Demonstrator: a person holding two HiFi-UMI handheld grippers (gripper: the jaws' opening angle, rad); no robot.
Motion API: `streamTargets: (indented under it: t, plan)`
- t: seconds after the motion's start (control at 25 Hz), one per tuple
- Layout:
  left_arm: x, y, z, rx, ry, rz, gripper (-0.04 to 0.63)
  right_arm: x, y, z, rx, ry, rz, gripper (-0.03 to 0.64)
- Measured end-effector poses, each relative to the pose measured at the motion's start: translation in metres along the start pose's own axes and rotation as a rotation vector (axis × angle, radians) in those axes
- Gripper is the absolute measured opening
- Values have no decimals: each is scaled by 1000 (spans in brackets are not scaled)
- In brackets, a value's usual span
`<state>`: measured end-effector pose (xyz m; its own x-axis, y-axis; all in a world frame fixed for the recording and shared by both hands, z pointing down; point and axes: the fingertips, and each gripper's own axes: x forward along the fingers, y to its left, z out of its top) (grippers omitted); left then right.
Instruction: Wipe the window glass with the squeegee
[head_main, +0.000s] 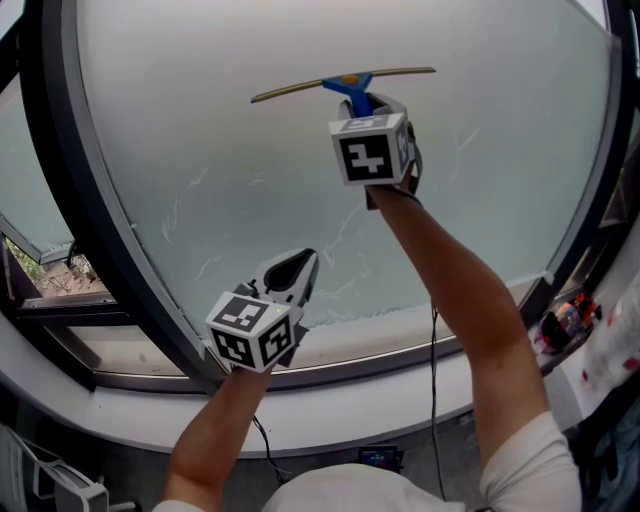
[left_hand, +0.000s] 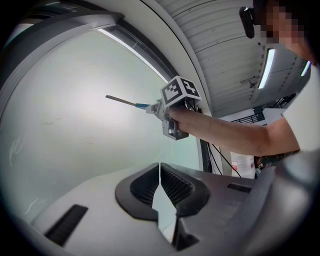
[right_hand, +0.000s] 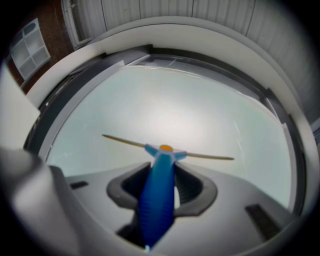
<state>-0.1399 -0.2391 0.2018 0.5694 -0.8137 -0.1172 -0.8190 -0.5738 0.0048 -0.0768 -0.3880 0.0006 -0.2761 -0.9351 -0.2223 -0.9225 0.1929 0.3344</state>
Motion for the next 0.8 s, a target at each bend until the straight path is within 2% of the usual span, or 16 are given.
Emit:
streamTargets:
  t: [0.24,0.8]
  plan:
    - [-3,5,-13,-30,11,15,34,-4,4,-17,-12,10,2,155]
    - [-5,-3,-28,-48,23,9,34,-14,17,-54,12,42,20,155]
